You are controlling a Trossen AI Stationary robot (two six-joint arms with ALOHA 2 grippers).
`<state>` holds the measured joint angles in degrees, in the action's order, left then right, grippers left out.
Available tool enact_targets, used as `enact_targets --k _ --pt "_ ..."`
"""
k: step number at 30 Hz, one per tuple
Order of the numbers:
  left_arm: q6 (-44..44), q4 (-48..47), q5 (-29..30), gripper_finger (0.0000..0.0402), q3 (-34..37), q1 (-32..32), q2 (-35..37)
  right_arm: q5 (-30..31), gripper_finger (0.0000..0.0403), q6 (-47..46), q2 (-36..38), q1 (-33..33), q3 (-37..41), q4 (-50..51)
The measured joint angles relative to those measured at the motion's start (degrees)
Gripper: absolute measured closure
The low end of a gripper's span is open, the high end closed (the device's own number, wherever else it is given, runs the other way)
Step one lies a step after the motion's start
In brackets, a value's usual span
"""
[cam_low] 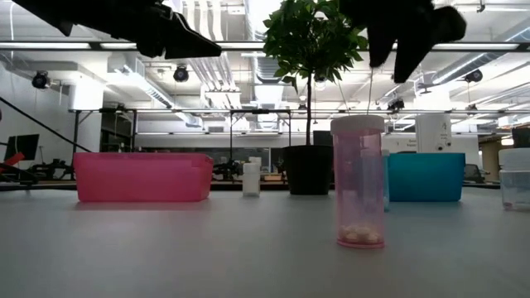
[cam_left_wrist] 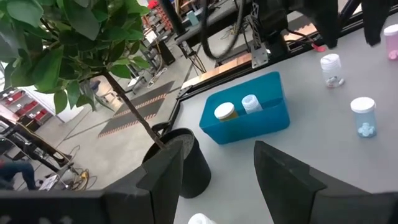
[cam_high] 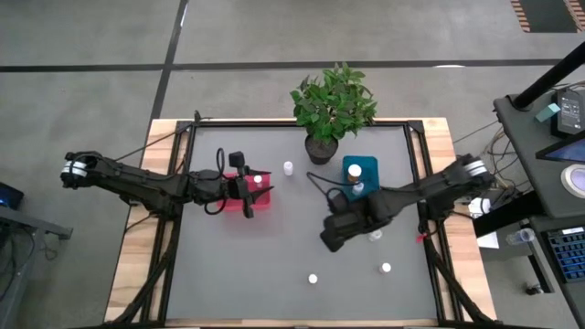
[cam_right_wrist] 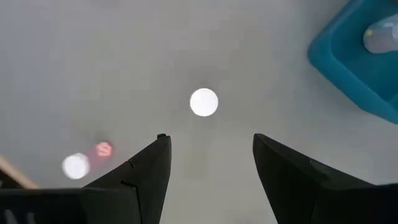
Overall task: Pick and place medicine bottles into bin by pill shape (circle, oval)
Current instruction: Put the small blue pill bottle into the pink bin
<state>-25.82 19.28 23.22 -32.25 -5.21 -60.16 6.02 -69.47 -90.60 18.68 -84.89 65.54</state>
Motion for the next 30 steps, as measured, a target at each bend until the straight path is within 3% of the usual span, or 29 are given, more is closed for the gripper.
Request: enact_targets --k 14,30 --pt "0.07 -0.26 0.02 0.0224 0.0 0.0 0.0 -3.1 0.0188 5.04 -11.2 -1.86 -1.89 0.33" --pt "0.09 -0.27 0.02 0.0224 0.04 0.0 0.0 -3.08 0.0189 9.46 -16.52 -2.21 -1.83 -3.72"
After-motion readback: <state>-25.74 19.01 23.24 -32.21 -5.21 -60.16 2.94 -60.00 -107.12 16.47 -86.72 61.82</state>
